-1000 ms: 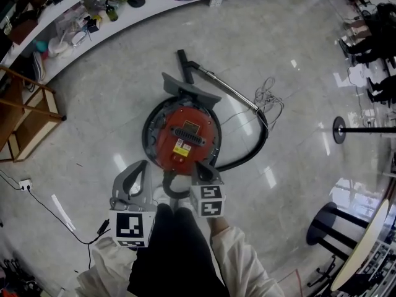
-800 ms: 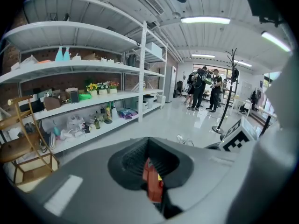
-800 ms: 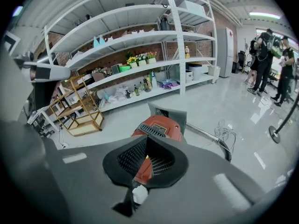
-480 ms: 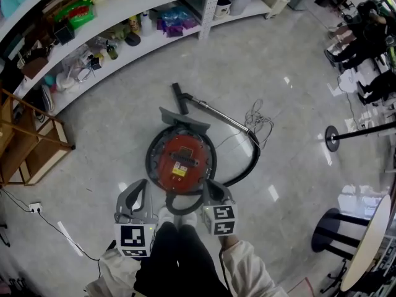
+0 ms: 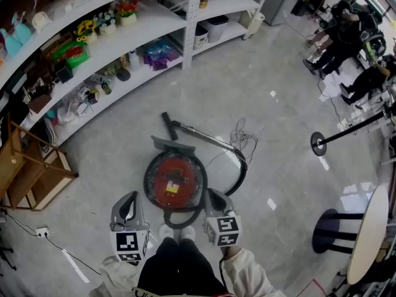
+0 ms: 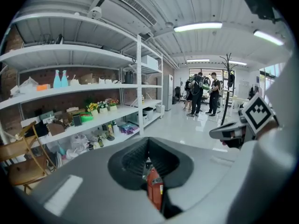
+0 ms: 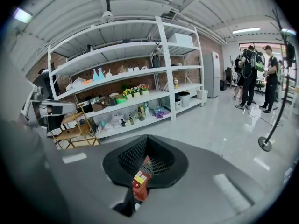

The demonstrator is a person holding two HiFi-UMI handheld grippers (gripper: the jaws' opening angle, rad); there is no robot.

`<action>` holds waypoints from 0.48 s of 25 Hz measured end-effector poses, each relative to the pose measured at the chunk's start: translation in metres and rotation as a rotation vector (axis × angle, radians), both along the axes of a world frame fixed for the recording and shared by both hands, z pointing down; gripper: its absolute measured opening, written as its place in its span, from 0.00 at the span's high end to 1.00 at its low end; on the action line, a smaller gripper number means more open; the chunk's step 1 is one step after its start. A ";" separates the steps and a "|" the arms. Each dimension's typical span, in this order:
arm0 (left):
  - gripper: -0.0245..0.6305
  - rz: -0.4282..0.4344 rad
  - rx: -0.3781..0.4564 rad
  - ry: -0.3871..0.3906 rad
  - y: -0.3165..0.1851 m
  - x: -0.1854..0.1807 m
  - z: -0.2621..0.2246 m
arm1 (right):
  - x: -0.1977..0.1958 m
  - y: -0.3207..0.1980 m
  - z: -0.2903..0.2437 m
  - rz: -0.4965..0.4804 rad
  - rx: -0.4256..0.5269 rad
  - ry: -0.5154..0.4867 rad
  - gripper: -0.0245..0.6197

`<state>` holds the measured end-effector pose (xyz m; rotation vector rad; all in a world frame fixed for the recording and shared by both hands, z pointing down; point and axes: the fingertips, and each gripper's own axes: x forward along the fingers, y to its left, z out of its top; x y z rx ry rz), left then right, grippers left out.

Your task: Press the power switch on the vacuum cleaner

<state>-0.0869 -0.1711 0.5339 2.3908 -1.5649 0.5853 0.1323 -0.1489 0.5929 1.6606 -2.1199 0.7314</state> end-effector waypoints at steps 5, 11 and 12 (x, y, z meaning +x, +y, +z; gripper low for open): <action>0.96 0.002 0.047 -0.005 -0.004 -0.008 -0.033 | 0.014 0.000 -0.043 0.038 0.066 0.010 0.96; 0.96 0.003 0.095 0.001 -0.006 -0.006 -0.068 | 0.027 0.004 -0.094 0.046 0.143 0.018 0.96; 0.96 0.006 0.102 0.003 -0.005 -0.005 -0.074 | 0.027 0.005 -0.101 0.044 0.153 0.020 0.96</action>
